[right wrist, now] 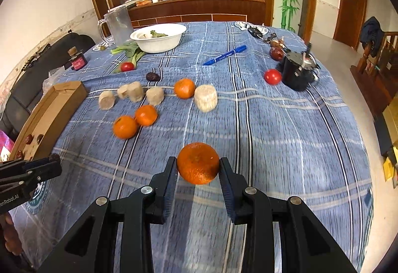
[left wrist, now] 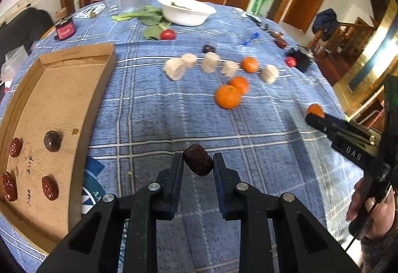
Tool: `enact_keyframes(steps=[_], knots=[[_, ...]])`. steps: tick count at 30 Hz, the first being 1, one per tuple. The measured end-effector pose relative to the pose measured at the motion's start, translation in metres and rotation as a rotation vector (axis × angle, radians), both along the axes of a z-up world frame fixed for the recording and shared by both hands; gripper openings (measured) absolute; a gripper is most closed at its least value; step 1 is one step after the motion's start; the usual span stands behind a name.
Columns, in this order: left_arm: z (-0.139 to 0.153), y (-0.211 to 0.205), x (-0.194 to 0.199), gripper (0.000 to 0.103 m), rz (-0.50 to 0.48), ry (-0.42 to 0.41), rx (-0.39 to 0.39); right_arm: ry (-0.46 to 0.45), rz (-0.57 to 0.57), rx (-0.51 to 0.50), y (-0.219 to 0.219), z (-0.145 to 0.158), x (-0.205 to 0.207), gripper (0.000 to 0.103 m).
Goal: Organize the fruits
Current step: 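Carry the tangerine and date over the cardboard tray and open both tools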
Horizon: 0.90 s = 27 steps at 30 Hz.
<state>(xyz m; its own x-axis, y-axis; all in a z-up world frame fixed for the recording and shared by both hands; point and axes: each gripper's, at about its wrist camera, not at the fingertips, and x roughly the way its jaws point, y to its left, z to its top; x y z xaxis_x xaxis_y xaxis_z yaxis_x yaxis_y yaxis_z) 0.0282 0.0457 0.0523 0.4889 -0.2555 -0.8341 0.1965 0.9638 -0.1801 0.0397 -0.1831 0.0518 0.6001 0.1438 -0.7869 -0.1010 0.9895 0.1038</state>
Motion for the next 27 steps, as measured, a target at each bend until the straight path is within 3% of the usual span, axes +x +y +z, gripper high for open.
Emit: enact_keyframes(steps=[11, 18, 27], knots=[[0.014, 0.005, -0.015, 0.023, -0.049, -0.032, -0.019, 0.051, -0.051, 0.017, 0.017, -0.009, -0.049, 0.036], [0.026, 0.031, -0.016, 0.023, -0.023, -0.059, -0.035, 0.040, -0.021, 0.005, 0.045, -0.001, -0.045, 0.036], [0.034, 0.090, -0.013, 0.023, 0.078, -0.077, -0.042, 0.029, 0.084, 0.007, 0.105, 0.006, -0.027, 0.036]])
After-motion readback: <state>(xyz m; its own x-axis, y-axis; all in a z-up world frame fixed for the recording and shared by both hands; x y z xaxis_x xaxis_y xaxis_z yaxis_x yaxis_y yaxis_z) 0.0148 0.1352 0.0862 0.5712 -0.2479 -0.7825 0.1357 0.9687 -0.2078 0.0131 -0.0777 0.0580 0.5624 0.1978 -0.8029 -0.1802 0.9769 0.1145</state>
